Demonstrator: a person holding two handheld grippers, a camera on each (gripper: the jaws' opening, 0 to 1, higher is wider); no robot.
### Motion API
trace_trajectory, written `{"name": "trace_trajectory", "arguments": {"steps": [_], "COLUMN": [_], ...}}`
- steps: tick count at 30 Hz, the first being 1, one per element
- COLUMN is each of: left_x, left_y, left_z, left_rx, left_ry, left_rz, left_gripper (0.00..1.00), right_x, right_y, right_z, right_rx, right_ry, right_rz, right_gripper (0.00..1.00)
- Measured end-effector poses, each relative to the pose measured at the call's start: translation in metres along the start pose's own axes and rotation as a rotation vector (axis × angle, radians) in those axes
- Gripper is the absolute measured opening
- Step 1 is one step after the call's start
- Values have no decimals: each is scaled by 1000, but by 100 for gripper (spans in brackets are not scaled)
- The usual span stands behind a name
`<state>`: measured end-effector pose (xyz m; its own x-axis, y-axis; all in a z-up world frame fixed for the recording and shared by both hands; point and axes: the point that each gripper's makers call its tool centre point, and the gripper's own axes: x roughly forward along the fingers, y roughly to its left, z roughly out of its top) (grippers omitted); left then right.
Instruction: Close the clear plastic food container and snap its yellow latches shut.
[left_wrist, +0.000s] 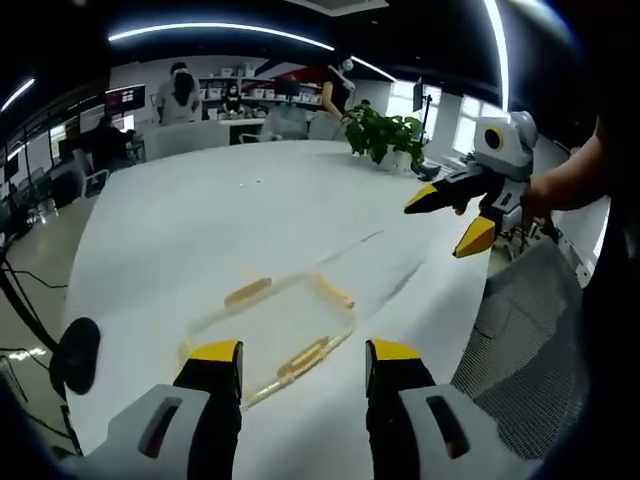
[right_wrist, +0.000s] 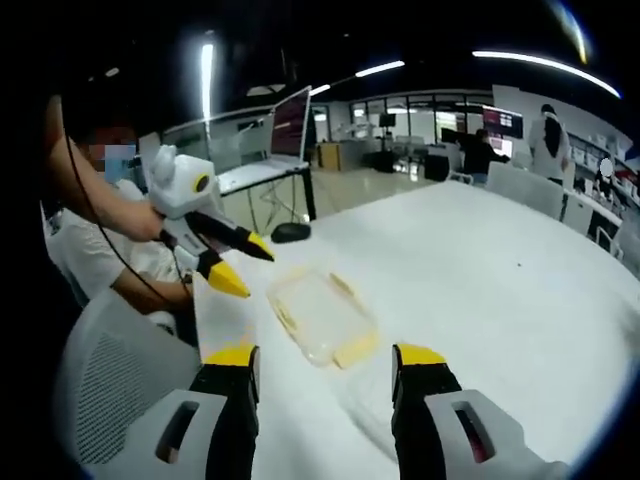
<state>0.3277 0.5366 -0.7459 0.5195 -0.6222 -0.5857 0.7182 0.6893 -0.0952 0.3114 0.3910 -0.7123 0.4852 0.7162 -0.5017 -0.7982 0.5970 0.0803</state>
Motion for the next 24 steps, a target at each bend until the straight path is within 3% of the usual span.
{"name": "trace_trajectory", "arguments": {"steps": [14,24], "left_x": [6,12], "left_y": [22,42], "left_z": [-6,-13], "left_rx": [40,86], "left_ry": [32,86], "left_rz": [-33,-74], "left_gripper": [47,47], "right_x": [20,41], "right_y": [-1,-2], "right_z": [-2,-8], "right_rx": [-34,-86], "right_ry": [67,125], "right_rz": [25,57], "right_gripper": [52,52]}}
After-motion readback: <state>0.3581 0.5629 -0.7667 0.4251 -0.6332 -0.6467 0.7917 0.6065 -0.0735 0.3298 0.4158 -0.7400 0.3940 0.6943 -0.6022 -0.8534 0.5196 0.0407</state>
